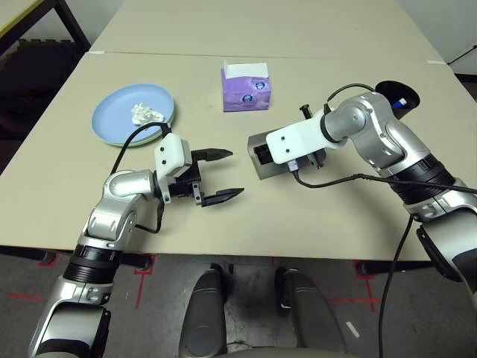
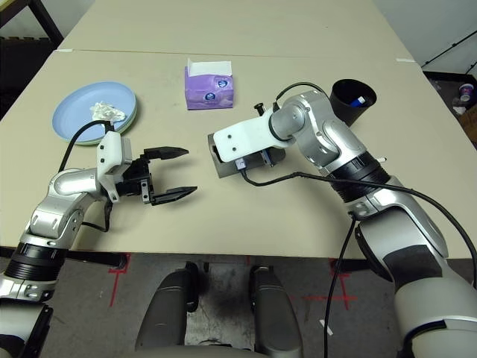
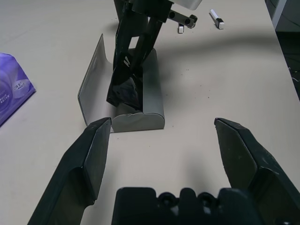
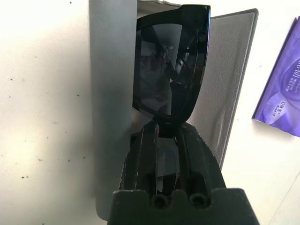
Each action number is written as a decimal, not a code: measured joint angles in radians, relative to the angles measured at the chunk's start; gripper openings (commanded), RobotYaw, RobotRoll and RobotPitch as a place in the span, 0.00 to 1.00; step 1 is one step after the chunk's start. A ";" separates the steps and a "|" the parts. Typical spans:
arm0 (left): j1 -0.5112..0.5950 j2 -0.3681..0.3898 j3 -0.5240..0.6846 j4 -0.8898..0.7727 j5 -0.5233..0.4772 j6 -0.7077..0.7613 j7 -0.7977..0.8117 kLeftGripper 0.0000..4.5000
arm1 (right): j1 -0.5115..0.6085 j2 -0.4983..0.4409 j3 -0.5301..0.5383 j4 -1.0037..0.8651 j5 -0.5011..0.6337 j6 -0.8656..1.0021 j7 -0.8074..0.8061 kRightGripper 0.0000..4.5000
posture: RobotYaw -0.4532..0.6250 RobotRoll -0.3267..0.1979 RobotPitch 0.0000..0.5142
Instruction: Organize and tidy the items on the table.
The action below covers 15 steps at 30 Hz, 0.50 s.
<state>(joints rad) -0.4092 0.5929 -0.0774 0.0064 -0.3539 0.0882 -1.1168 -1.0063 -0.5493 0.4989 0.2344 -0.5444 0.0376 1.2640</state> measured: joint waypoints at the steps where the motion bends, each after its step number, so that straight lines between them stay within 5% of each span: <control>1: -0.001 0.001 0.000 0.000 0.000 0.000 0.000 1.00 | 0.000 0.000 0.000 0.000 0.000 0.003 0.005 0.12 | 0.43 0.62 0.38; 15: -0.004 0.008 0.000 -0.001 0.000 -0.002 -0.006 1.00 | -0.010 -0.011 0.002 0.039 0.001 -0.040 0.031 0.12 | 0.45 0.62 0.39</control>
<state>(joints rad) -0.4135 0.6004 -0.0774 0.0054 -0.3540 0.0862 -1.1228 -1.0167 -0.5602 0.5005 0.2736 -0.5437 -0.0022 1.2951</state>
